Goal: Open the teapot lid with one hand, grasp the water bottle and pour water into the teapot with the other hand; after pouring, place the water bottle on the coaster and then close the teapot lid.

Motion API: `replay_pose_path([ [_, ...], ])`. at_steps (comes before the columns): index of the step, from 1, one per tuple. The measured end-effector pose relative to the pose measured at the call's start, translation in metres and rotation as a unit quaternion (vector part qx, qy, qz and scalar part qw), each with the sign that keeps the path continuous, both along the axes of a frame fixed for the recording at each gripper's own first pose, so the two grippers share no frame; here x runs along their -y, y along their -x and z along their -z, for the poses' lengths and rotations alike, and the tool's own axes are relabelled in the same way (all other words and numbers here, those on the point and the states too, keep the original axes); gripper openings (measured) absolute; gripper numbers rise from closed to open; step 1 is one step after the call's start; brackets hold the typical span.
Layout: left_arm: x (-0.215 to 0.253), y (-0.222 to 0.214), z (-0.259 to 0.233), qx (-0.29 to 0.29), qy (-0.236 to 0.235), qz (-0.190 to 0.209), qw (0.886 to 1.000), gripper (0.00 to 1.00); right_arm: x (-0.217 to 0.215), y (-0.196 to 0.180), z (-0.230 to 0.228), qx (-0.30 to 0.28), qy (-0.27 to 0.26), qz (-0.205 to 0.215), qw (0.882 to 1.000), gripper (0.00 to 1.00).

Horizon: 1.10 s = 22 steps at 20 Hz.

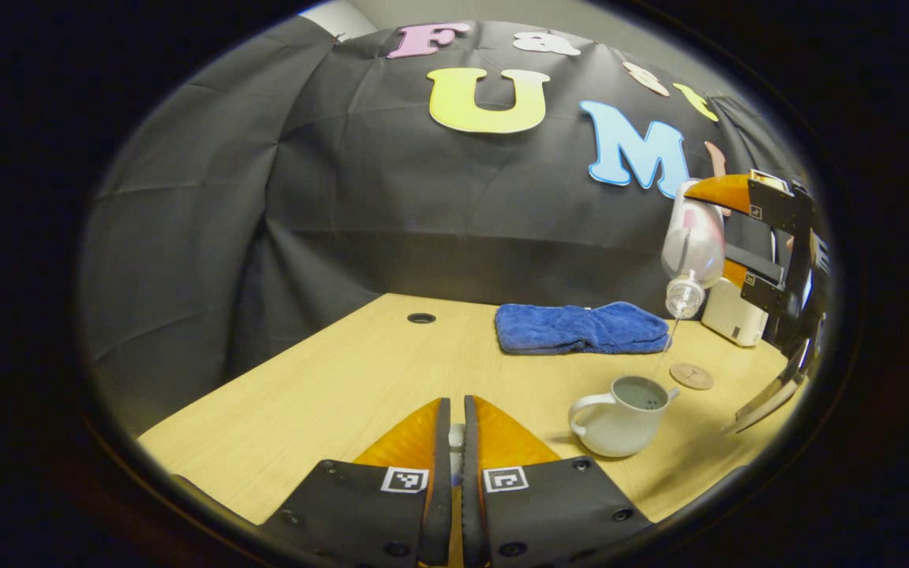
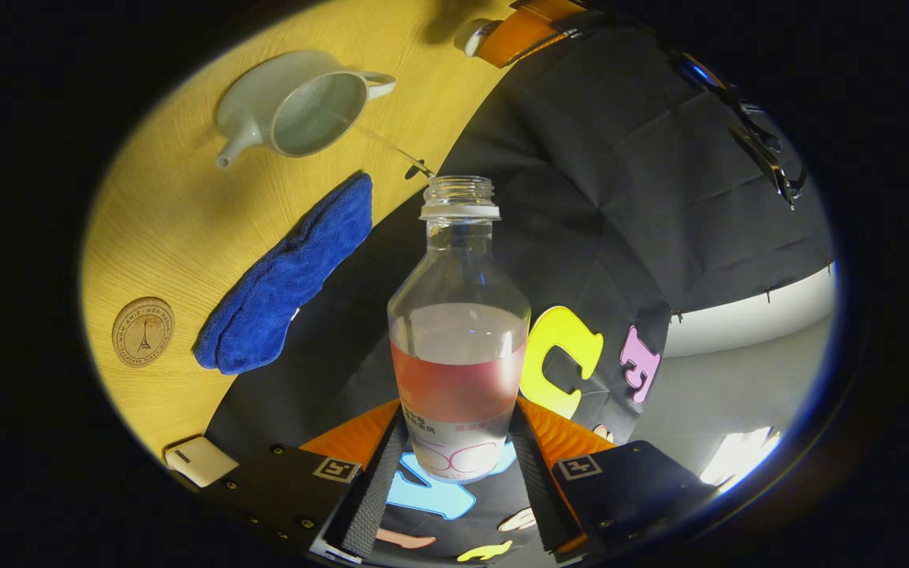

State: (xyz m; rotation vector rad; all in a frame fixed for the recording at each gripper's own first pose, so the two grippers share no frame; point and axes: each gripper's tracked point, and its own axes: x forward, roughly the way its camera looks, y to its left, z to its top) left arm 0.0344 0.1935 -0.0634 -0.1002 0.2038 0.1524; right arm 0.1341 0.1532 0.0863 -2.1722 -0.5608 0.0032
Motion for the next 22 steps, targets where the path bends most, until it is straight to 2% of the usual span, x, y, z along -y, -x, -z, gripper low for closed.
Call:
replay_pose_path([
  [6,-0.001,0.001,0.000,0.001,0.002,-0.002,1.000,0.12,0.000,-0.001,0.003,-0.010,0.001,0.001,1.000,0.75],
  [10,0.002,0.003,0.000,0.004,0.007,0.001,1.000,0.12,0.022,-0.009,0.018,-0.047,-0.069,0.021,0.996,0.76],
  [12,0.004,0.000,-0.002,0.006,0.008,0.003,1.000,0.12,0.036,-0.013,0.034,-0.083,-0.131,0.028,0.988,0.76],
  [16,0.013,-0.004,-0.003,0.008,0.010,0.009,1.000,0.12,0.048,-0.010,0.067,-0.159,-0.265,0.031,0.951,0.76],
  [18,0.017,-0.005,-0.006,0.012,0.010,0.013,1.000,0.12,0.045,-0.011,0.080,-0.204,-0.326,0.037,0.923,0.76],
  [20,0.022,-0.006,-0.013,0.016,0.010,0.017,1.000,0.12,0.042,-0.009,0.096,-0.261,-0.398,0.041,0.879,0.76],
  [22,0.025,-0.006,-0.018,0.020,0.007,0.020,1.000,0.12,0.043,-0.011,0.103,-0.306,-0.471,0.045,0.826,0.76],
])
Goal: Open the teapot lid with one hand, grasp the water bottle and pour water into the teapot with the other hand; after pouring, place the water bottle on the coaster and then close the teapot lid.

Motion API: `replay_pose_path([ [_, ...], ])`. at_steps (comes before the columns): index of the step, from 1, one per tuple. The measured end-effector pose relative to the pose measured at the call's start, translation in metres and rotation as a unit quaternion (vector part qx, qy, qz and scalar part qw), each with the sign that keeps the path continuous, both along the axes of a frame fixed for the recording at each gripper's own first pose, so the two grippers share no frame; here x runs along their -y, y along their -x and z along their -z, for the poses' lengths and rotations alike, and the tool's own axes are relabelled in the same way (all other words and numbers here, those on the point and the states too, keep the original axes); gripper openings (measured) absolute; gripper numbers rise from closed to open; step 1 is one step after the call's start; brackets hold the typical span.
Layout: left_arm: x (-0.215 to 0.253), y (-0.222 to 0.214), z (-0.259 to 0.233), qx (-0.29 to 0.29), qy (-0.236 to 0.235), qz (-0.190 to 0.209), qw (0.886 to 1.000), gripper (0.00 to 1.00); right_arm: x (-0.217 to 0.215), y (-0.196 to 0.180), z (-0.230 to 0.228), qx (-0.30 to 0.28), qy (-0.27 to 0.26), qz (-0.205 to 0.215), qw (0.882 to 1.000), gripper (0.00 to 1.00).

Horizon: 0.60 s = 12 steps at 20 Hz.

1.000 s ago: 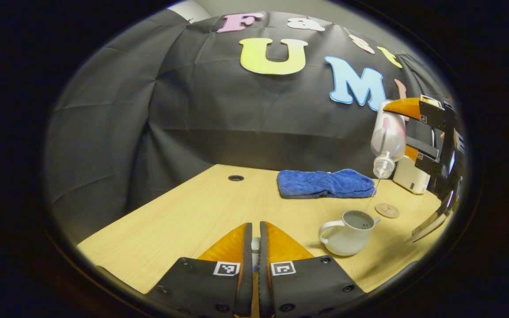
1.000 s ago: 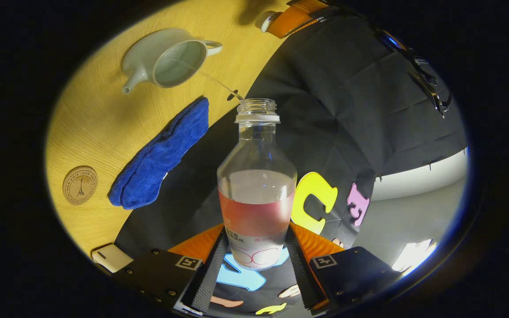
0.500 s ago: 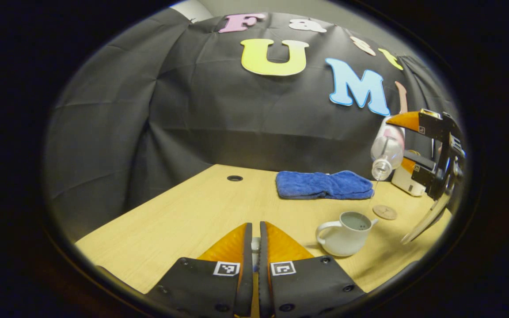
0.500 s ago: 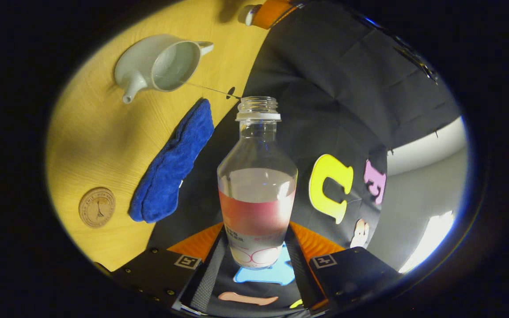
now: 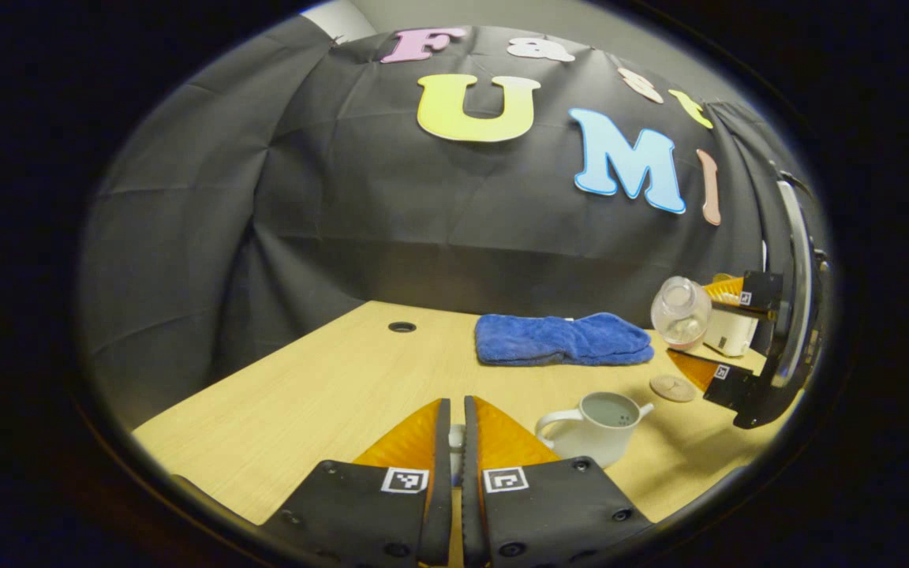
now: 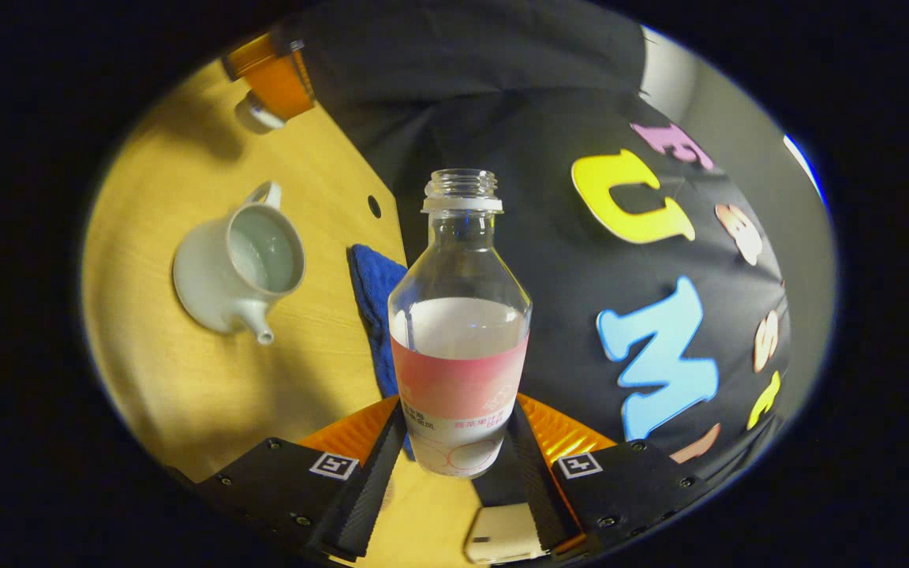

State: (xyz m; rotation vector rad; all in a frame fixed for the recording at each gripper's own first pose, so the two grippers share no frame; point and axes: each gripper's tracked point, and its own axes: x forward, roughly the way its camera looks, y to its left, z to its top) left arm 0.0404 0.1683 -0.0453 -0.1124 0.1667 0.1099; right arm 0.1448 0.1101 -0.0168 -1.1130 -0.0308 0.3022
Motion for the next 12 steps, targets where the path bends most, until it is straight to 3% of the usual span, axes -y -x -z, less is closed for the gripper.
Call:
replay_pose_path([
  [4,0.005,0.000,-0.009,0.006,-0.006,0.004,1.000,0.11,0.021,-0.007,0.001,-0.067,-0.149,0.028,0.986,0.77],
  [8,0.010,0.000,-0.011,0.008,-0.006,0.008,1.000,0.12,0.063,-0.021,0.002,-0.111,-0.279,0.072,0.951,0.77],
  [12,0.014,-0.001,-0.013,0.010,-0.006,0.011,1.000,0.11,0.094,-0.032,0.014,-0.127,-0.350,0.113,0.921,0.77],
])
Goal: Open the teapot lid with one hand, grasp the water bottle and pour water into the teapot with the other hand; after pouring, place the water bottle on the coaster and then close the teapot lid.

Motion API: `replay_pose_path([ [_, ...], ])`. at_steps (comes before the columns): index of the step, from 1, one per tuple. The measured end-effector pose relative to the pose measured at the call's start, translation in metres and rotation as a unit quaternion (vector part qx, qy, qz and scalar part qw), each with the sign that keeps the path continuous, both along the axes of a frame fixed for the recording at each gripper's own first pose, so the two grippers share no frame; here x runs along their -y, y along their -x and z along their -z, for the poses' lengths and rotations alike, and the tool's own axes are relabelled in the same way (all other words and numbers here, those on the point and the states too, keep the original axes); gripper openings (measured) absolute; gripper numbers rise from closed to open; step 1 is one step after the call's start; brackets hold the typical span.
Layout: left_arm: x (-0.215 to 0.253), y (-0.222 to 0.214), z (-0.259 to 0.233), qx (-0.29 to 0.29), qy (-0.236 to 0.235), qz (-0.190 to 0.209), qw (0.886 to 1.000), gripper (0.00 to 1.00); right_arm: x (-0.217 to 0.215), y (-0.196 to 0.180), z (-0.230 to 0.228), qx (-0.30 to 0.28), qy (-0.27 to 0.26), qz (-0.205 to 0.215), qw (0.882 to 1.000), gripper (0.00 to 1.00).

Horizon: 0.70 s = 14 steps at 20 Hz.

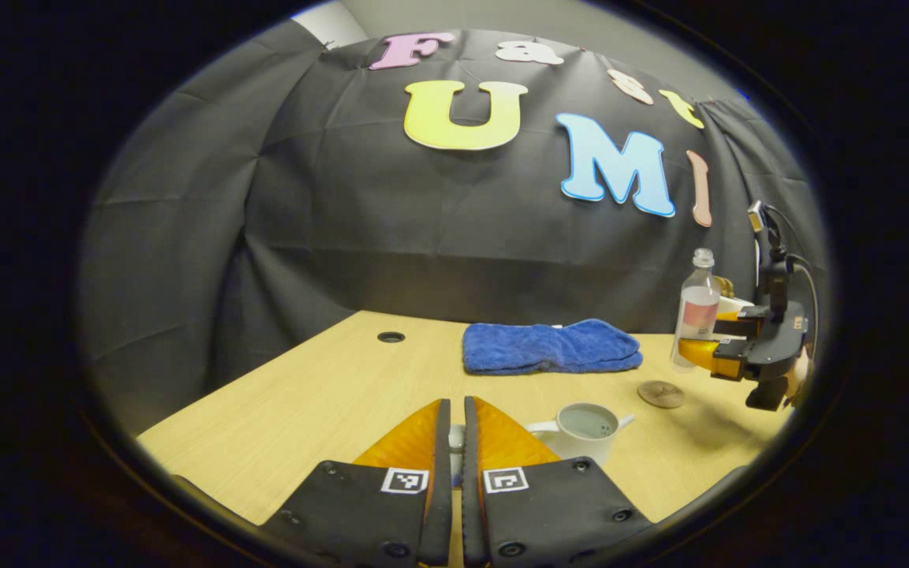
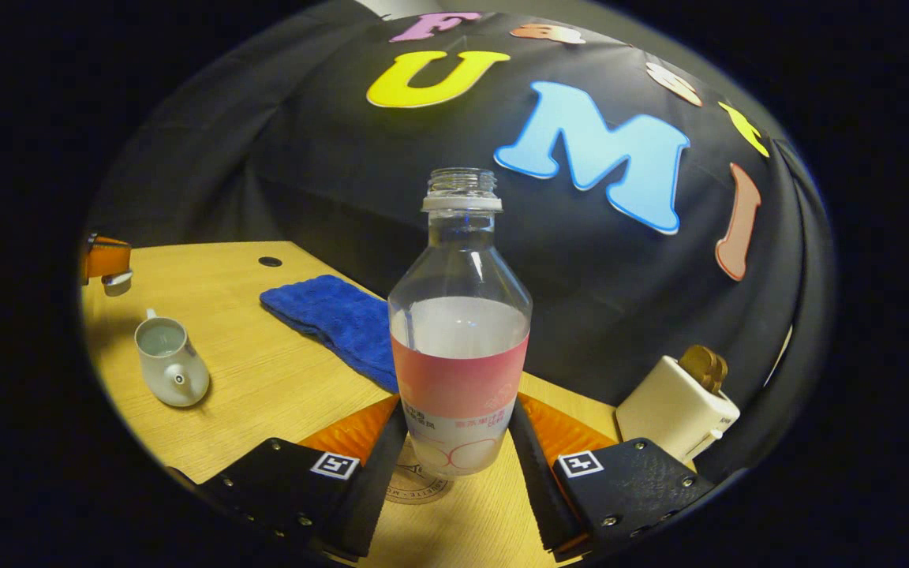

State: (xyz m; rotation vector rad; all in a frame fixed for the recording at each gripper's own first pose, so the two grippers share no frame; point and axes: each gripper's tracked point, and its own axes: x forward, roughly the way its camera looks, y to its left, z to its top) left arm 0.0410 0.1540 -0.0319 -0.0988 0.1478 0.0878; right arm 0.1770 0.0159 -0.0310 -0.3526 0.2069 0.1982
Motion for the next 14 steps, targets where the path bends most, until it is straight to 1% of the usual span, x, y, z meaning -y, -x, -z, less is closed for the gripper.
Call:
replay_pose_path([
  [4,0.005,-0.001,-0.004,0.003,0.000,0.002,1.000,0.11,0.007,-0.002,0.019,-0.028,-0.067,0.006,0.997,0.76],
  [7,0.006,0.000,-0.005,0.002,-0.003,0.002,1.000,0.12,0.002,-0.004,0.023,-0.055,-0.103,0.004,0.993,0.76],
  [9,0.005,0.000,-0.006,0.003,-0.003,0.001,1.000,0.12,0.002,0.000,0.022,-0.070,-0.114,0.003,0.991,0.76],
  [14,0.004,0.002,-0.014,0.010,0.001,-0.001,1.000,0.12,-0.008,-0.014,0.028,-0.072,-0.130,0.006,0.989,0.77],
])
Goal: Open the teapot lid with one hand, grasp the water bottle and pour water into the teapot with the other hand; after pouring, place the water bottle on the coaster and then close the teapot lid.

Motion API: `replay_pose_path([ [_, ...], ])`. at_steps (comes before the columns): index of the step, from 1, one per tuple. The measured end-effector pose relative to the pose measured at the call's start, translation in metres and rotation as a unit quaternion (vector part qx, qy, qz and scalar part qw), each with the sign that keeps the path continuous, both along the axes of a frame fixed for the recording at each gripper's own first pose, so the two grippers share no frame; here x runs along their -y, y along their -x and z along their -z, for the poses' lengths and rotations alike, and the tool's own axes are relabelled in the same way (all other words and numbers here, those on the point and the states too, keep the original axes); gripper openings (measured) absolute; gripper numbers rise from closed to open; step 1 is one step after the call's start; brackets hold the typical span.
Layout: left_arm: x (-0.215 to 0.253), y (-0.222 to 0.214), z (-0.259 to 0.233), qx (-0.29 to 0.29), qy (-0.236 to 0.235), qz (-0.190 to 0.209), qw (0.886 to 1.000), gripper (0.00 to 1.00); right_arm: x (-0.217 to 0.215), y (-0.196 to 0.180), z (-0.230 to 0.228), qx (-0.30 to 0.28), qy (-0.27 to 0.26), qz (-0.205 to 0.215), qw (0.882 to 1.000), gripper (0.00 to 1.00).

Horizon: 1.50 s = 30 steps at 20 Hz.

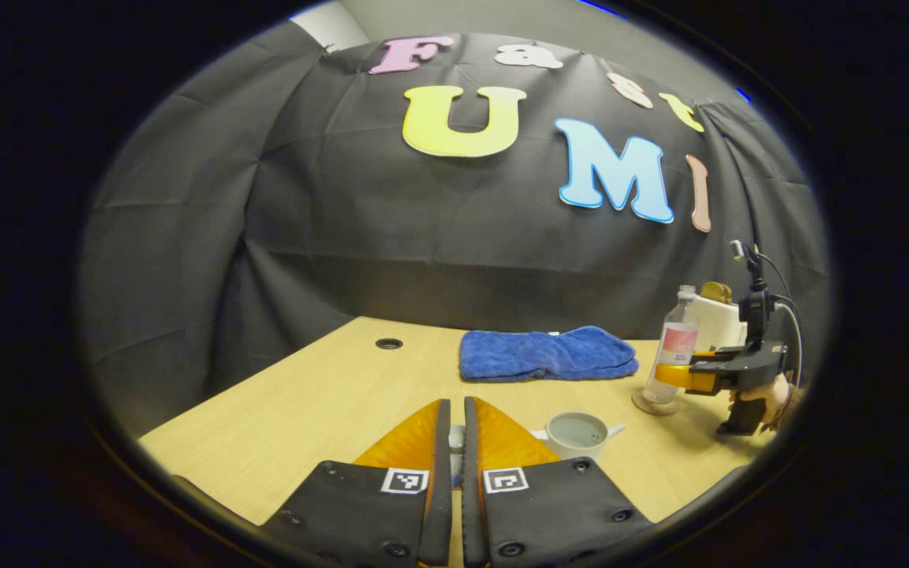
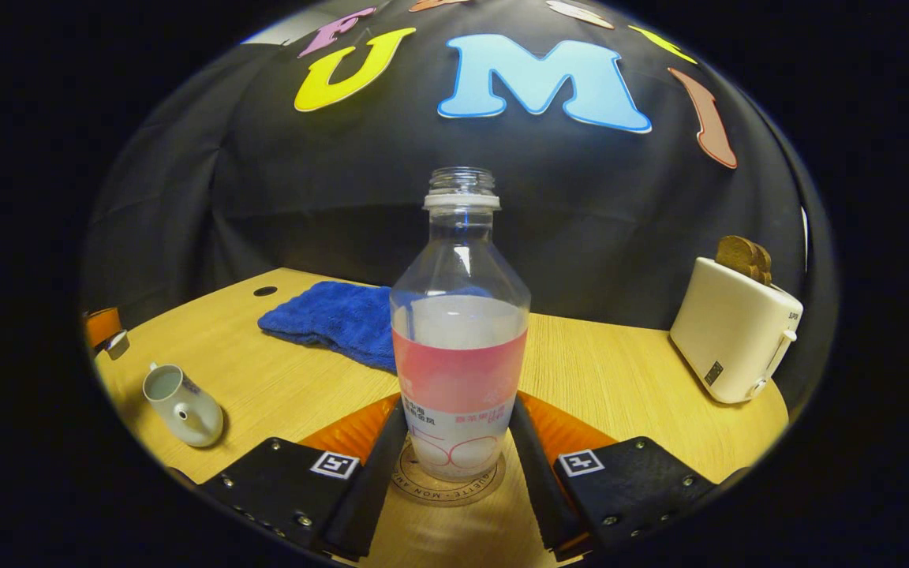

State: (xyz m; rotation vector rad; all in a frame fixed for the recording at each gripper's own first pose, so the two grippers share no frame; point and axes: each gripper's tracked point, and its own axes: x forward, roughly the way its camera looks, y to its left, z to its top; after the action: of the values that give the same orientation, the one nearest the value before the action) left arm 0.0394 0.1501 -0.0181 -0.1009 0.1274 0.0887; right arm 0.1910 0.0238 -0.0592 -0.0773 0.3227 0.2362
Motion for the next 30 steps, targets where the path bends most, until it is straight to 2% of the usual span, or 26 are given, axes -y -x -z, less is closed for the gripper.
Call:
replay_pose_path([
  [4,0.007,-0.003,-0.005,0.004,-0.002,0.005,1.000,0.12,0.001,0.000,0.005,-0.004,0.011,0.005,1.000,0.78],
  [7,0.014,-0.004,-0.009,0.006,-0.003,0.011,1.000,0.12,-0.001,0.006,0.013,-0.012,0.001,0.006,1.000,0.82],
  [8,0.016,-0.004,-0.010,0.007,-0.004,0.013,1.000,0.12,-0.001,0.008,0.011,-0.009,-0.003,0.008,1.000,0.96],
  [9,0.018,-0.004,-0.012,0.008,-0.004,0.014,1.000,0.12,0.002,0.010,0.008,-0.006,-0.002,0.012,1.000,0.97],
  [16,0.058,-0.025,-0.024,0.017,-0.004,0.050,0.999,0.12,0.015,0.034,-0.011,0.015,0.010,0.011,1.000,0.97],
  [20,0.085,-0.037,-0.018,0.011,-0.008,0.074,0.997,0.12,0.030,0.054,-0.022,0.027,-0.004,0.016,1.000,0.97],
  [30,0.112,-0.053,0.001,-0.007,-0.011,0.087,0.996,0.12,0.051,0.088,-0.047,0.061,-0.019,0.016,0.998,0.97],
])
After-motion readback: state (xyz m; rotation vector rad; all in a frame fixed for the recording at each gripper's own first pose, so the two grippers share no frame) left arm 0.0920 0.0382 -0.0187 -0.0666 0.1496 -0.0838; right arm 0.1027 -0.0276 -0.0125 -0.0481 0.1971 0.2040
